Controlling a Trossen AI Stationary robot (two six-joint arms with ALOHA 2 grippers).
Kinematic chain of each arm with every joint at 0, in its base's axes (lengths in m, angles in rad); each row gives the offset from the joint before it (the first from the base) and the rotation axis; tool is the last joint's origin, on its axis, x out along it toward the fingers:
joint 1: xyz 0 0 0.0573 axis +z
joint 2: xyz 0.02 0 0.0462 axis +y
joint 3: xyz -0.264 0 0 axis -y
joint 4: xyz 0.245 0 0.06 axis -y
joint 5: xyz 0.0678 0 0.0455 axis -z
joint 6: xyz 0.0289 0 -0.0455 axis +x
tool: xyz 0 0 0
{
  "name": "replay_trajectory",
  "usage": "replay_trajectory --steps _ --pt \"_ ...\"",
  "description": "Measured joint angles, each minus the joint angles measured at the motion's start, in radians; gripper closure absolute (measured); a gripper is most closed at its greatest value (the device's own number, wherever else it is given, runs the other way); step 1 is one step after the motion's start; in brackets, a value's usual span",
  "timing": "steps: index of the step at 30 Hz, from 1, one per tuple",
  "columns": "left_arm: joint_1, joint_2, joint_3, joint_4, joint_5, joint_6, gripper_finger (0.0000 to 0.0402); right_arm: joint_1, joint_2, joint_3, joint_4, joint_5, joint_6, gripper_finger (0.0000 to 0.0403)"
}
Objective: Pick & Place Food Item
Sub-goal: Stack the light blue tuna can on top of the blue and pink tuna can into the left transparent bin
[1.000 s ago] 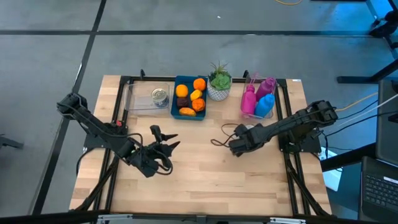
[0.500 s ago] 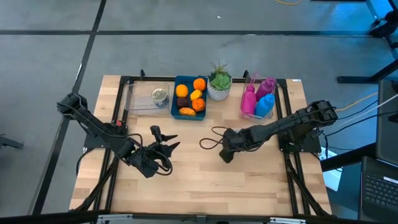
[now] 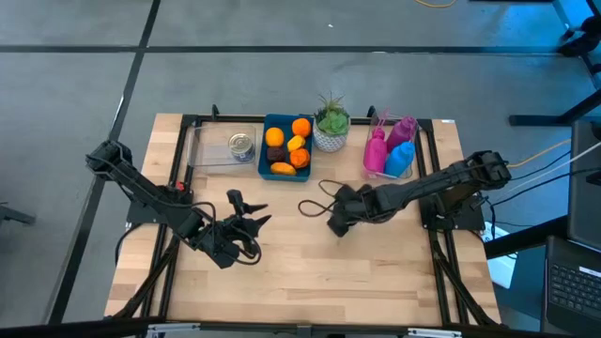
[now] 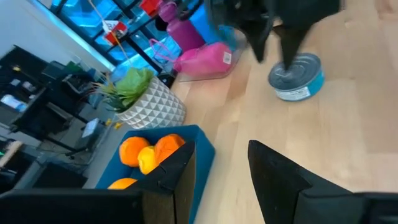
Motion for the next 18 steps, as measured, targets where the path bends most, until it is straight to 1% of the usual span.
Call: replay_trajectory --steps 1,3,6,9,14,18 --pt "0.001 0.000 0.000 0.000 0.011 -0.005 0.0263 -0.005 0.000 0.001 -0.068 0.009 0.031 0.0082" --pt "0.003 0.000 0.000 0.000 0.027 -0.008 0.0263 -0.019 0.006 0.000 -0.160 -0.015 0.081 0.0082" --pt "0.009 0.000 0.000 0.000 0.034 -0.009 0.0263 -0.024 0.017 -0.001 -0.195 -0.063 0.093 0.0082" --pt "0.009 0.000 0.000 0.000 0.034 -0.009 0.0263 -0.021 0.019 0.001 -0.139 -0.115 0.095 0.0082" --pt "0.009 0.000 0.000 -0.001 0.036 -0.019 0.0263 -0.021 0.049 0.000 -0.121 -0.201 0.095 0.0082" --pt "0.017 0.016 0.000 0.009 0.050 -0.042 0.0263 -0.018 0.081 0.000 -0.042 -0.254 0.067 0.0082"
